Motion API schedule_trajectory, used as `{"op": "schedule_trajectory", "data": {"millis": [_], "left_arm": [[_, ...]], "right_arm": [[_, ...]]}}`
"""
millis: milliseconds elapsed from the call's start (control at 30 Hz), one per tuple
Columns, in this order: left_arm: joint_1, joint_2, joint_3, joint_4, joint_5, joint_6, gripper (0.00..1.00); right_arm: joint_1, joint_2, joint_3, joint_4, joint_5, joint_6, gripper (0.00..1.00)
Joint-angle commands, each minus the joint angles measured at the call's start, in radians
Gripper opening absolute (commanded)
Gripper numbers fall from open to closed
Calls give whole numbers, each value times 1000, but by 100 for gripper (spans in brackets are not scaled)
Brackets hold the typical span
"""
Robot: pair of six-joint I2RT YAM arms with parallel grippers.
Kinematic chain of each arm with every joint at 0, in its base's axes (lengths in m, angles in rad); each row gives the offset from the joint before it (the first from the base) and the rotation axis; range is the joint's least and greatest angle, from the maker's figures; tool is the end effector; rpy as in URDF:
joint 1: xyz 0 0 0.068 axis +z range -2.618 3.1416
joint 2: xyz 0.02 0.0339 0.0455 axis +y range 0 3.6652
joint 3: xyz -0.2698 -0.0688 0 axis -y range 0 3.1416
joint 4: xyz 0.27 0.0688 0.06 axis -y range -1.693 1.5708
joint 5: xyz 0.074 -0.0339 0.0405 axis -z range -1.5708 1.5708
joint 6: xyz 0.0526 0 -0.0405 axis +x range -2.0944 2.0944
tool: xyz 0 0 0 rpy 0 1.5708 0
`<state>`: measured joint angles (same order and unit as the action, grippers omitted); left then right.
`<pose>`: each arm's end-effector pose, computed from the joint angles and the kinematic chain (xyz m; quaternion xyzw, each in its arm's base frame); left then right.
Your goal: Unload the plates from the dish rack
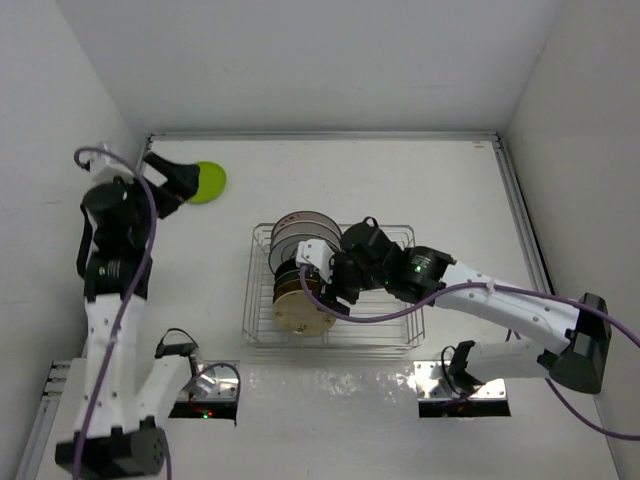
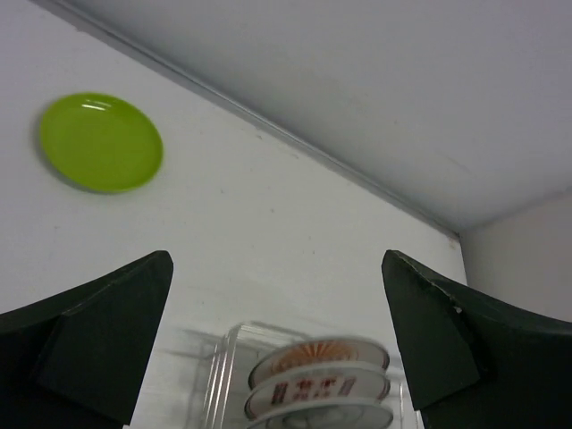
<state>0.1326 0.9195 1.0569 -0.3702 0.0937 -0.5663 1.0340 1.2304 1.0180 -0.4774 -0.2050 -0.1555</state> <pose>0.2372 0.0267 0.3953 -0.2410 0.7462 -0.1692 0.5971 0.1459 0.2661 0.2897 -0.5403 0.7208 0.2641 0.3445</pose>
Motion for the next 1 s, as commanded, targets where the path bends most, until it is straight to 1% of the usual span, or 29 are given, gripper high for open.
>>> {"op": "schedule_trajectory", "data": {"millis": [0, 33, 67, 100, 167, 200, 300, 333, 400, 500, 533, 733, 767, 967], "left_arm": [[-4, -126, -197, 39, 215, 118, 100], [-7, -161, -262, 45, 219, 132, 100], [-7, -224, -284, 36, 204, 146, 100], [-8, -250, -310, 25, 192, 179, 100], [-8, -301, -313, -27, 138, 218, 100], [-10, -317, -322, -35, 114, 212, 100], [-11, -369, -371, 22, 168, 194, 100], [-11, -367, -373, 34, 191, 192, 100], [-13, -354, -364, 17, 189, 200, 100], [-19, -341, -365, 19, 202, 200, 100], [-21, -344, -365, 19, 202, 200, 100], [-33, -352, -365, 16, 201, 200, 100], [-36, -352, -365, 17, 201, 201, 100], [-41, -352, -367, 17, 201, 200, 100]], "right_arm": [[3, 20, 7, 56, -68, -75, 67], [3, 24, -1, 53, -66, -85, 66], [3, 29, -9, 56, -63, -105, 66], [3, 30, -15, 63, -63, -113, 67], [3, 40, -32, 75, -71, -125, 69], [3, 43, -38, 94, -68, -125, 72], [3, 47, -59, 131, -68, -136, 74], [3, 47, -67, 135, -68, -142, 74], [3, 53, -78, 148, -66, -145, 74], [3, 75, -79, 154, -65, -151, 72], [3, 83, -78, 154, -69, -154, 70], [3, 124, -62, 161, -74, -153, 66], [3, 127, -62, 163, -74, -154, 63], [3, 155, -50, 175, -108, -151, 55]]}}
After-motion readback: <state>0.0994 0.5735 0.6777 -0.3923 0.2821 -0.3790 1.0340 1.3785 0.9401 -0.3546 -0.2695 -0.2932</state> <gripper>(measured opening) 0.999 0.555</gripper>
